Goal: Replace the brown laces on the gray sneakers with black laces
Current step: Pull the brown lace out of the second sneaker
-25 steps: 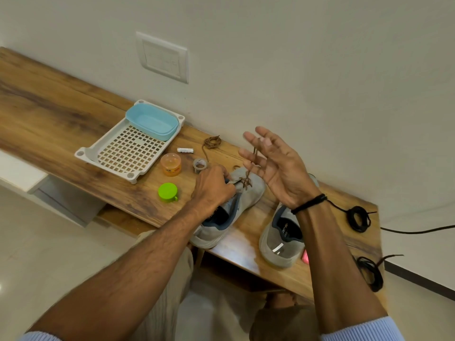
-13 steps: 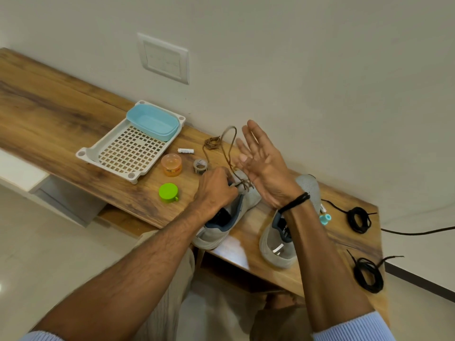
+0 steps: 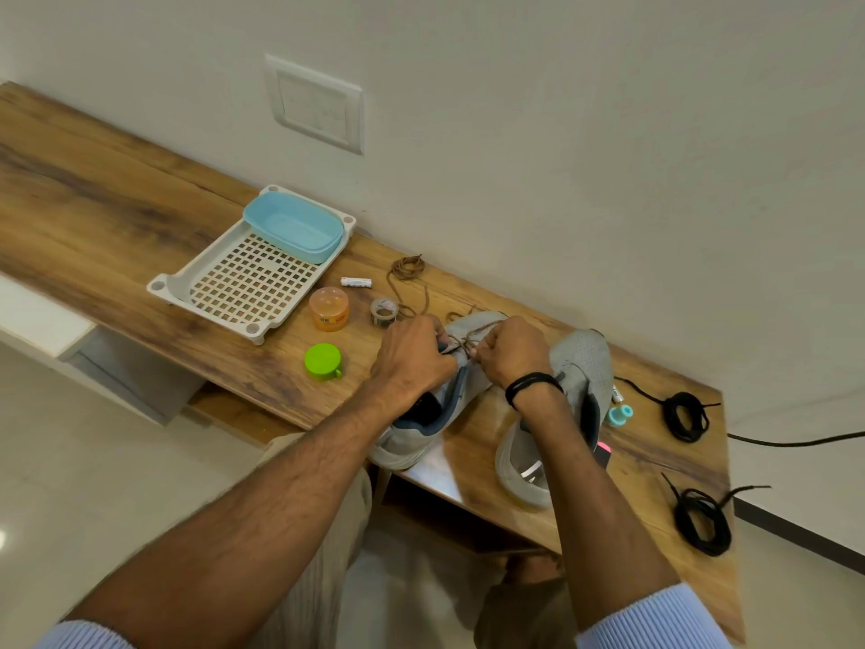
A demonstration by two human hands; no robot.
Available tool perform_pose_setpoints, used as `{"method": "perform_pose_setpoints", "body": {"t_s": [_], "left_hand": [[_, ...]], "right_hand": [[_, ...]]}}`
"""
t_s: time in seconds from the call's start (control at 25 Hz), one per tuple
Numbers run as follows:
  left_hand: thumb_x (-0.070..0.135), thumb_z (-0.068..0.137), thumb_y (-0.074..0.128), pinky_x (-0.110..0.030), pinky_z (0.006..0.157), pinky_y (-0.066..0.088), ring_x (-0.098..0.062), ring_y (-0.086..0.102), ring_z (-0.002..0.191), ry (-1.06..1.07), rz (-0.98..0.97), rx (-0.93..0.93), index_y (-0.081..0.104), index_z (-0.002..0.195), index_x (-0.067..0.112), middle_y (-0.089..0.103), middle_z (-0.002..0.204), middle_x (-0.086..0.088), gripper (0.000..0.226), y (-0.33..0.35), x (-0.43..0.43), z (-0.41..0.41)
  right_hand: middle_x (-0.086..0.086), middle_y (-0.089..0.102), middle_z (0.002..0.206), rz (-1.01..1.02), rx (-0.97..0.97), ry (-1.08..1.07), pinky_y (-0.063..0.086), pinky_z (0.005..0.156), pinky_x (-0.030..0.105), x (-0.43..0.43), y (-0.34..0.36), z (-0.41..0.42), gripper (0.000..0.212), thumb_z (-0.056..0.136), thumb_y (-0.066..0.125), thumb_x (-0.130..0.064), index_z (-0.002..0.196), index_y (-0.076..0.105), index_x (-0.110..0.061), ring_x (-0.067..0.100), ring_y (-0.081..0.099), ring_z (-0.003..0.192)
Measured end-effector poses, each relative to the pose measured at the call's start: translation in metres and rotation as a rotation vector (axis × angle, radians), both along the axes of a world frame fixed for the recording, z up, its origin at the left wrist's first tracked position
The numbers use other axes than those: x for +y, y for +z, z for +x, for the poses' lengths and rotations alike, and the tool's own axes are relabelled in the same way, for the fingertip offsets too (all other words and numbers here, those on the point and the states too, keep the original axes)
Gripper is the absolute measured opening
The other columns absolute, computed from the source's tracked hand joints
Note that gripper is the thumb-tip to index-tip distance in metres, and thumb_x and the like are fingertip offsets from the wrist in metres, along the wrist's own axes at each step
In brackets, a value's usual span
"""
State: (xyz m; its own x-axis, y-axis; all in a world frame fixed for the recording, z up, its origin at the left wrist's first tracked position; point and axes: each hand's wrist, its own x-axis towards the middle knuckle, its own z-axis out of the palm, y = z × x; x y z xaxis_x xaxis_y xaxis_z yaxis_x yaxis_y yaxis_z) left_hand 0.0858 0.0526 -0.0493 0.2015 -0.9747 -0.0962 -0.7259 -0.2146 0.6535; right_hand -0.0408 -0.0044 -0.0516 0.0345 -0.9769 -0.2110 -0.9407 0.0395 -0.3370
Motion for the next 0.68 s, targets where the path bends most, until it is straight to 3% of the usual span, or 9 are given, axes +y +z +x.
{"method": "perform_pose_setpoints", "body": {"t_s": [0.12, 0.24, 0.32, 0.44, 0.52, 0.56, 0.68], "left_hand": [[0.013, 0.075, 0.069, -0.028, 0.077, 0.047, -0.022, 0.063, 0.1, -0.015, -0.015, -0.011, 0.068, 0.103, 0.013, 0.07, 0.105, -0.005, 0.028, 0.0, 0.0, 0.0], [0.007, 0.075, 0.07, -0.032, 0.079, 0.052, -0.019, 0.063, 0.099, -0.024, -0.063, 0.011, 0.066, 0.101, 0.015, 0.07, 0.102, -0.003, 0.028, -0.002, -0.001, 0.0], [0.001, 0.074, 0.068, -0.033, 0.078, 0.055, -0.018, 0.064, 0.097, 0.007, -0.081, 0.007, 0.065, 0.097, 0.018, 0.071, 0.099, -0.001, 0.029, -0.005, -0.002, 0.001], [-0.001, 0.073, 0.066, -0.03, 0.072, 0.053, -0.016, 0.065, 0.093, 0.049, -0.091, 0.0, 0.067, 0.093, 0.02, 0.071, 0.097, 0.002, 0.03, -0.009, -0.003, 0.005], [0.0, 0.074, 0.066, -0.026, 0.066, 0.046, -0.016, 0.064, 0.091, 0.074, -0.1, -0.01, 0.068, 0.093, 0.021, 0.071, 0.096, 0.002, 0.028, -0.01, -0.005, 0.006], [0.001, 0.074, 0.067, -0.025, 0.066, 0.046, -0.016, 0.064, 0.09, 0.084, -0.105, -0.007, 0.068, 0.093, 0.021, 0.071, 0.095, 0.002, 0.028, -0.01, -0.006, 0.006], [0.001, 0.074, 0.069, -0.023, 0.068, 0.046, -0.015, 0.065, 0.091, 0.085, -0.104, 0.008, 0.069, 0.093, 0.022, 0.072, 0.096, 0.002, 0.028, -0.012, -0.007, 0.004]], "right_hand": [[0.009, 0.064, 0.078, -0.001, 0.022, 0.015, 0.049, 0.064, 0.03, 0.002, 0.004, 0.004, 0.022, 0.083, 0.072, -0.028, 0.075, 0.065, -0.009, 0.027, 0.066, 0.082], [0.012, 0.064, 0.09, 0.026, 0.1, 0.049, 0.043, 0.066, 0.031, 0.008, 0.006, 0.01, 0.018, 0.09, 0.064, -0.025, 0.091, 0.065, -0.007, 0.03, 0.064, 0.091], [0.012, 0.064, 0.091, 0.094, 0.09, 0.077, 0.044, 0.065, 0.031, 0.006, 0.008, 0.009, 0.016, 0.092, 0.059, -0.022, 0.09, 0.064, -0.007, 0.029, 0.063, 0.088], [0.009, 0.066, 0.071, 0.296, -0.24, 0.0, 0.055, 0.064, 0.034, -0.006, 0.011, -0.006, 0.024, 0.092, 0.065, -0.019, 0.074, 0.065, -0.004, 0.018, 0.061, 0.066], [0.005, 0.067, 0.061, 0.441, -0.503, -0.098, 0.057, 0.066, 0.025, -0.003, 0.013, -0.014, 0.026, 0.093, 0.065, -0.013, 0.069, 0.065, -0.002, 0.01, 0.061, 0.055], [0.006, 0.067, 0.064, 0.431, -0.507, -0.101, 0.058, 0.069, 0.026, -0.001, 0.011, -0.016, 0.027, 0.092, 0.066, -0.014, 0.068, 0.065, -0.004, 0.01, 0.062, 0.058], [0.004, 0.069, 0.07, 0.168, -0.27, -0.036, 0.055, 0.076, 0.032, -0.001, -0.001, -0.017, 0.025, 0.085, 0.076, -0.025, 0.064, 0.069, -0.013, 0.016, 0.066, 0.073]]}}
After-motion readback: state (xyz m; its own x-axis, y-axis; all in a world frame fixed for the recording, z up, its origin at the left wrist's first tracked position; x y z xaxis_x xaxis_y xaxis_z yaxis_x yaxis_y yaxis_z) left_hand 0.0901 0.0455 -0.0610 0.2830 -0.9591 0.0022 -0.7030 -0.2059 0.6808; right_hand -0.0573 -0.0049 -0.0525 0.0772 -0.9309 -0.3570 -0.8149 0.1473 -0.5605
